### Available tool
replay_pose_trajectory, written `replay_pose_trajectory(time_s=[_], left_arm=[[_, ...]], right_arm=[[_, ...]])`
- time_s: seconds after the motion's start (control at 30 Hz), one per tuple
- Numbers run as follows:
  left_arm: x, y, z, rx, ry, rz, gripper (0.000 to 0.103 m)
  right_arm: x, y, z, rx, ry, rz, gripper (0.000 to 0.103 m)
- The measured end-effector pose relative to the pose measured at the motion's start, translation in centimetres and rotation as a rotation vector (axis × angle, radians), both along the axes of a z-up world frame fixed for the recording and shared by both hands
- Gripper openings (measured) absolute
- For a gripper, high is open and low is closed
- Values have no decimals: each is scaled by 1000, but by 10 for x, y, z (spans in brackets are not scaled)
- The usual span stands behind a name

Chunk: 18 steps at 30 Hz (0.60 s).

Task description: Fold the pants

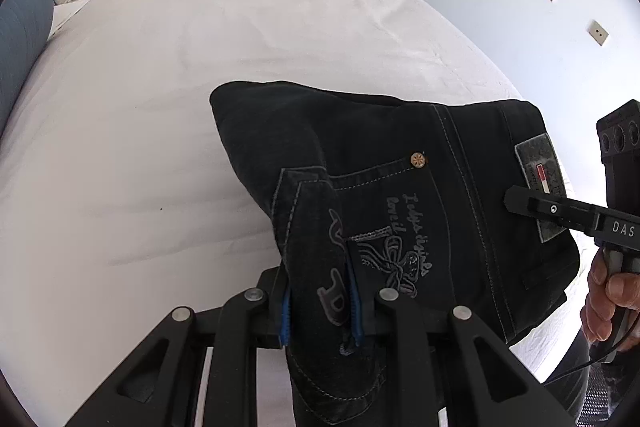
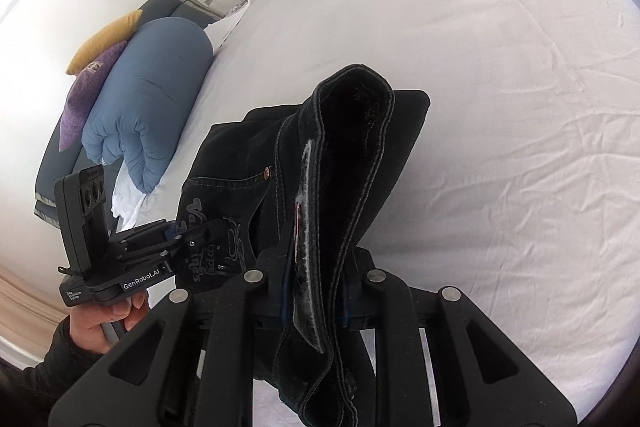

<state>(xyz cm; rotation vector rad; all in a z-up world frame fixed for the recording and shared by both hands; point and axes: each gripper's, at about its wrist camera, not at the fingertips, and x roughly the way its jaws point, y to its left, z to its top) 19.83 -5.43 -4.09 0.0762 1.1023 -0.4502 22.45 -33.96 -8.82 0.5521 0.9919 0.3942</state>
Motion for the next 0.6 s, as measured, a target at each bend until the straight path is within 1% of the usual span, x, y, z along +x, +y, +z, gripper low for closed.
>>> replay_pose_trajectory(time_s=[0.1,0.13,0.17,0.23,0.27,0.3,0.33,0.37,0.4,0.43,0.5,0.53,0.57,0.6], left_arm=[[13,-2,-22,8,33,-2,23],[16,-3,-32,14,48,0,26],[18,-2,-40,15,57,5,28],[14,-2,-46,7,44,13,42],[18,2,-48,9,33,19,46],[16,5,-50,10,23,30,56],[14,12,-53,-4,17,45,66],[13,18,-55,-24,16,67,71],[12,23,-56,-48,19,85,78],[11,31,-58,-76,29,101,81],[2,45,-56,-100,30,115,81],[-4,49,-52,-101,18,113,81],[-10,52,-47,-93,0,112,83],[-21,55,-41,-84,-27,115,89]], right_arm=[[13,-10,-22,26,48,-12,17],[15,-15,-32,31,70,-21,17],[17,-19,-42,43,90,-28,19],[23,-30,-63,103,128,-62,24],[25,-35,-72,129,138,-82,29],[23,-42,-79,169,135,-90,29],[21,-48,-84,209,124,-96,29],[19,-54,-88,244,112,-98,30],[18,-58,-89,254,104,-99,31],[16,-61,-88,257,97,-103,34],[8,-68,-82,269,73,-121,57],[1,-72,-77,266,56,-141,62],[-7,-77,-71,249,44,-162,70],[-16,-81,-68,226,37,-179,75]])
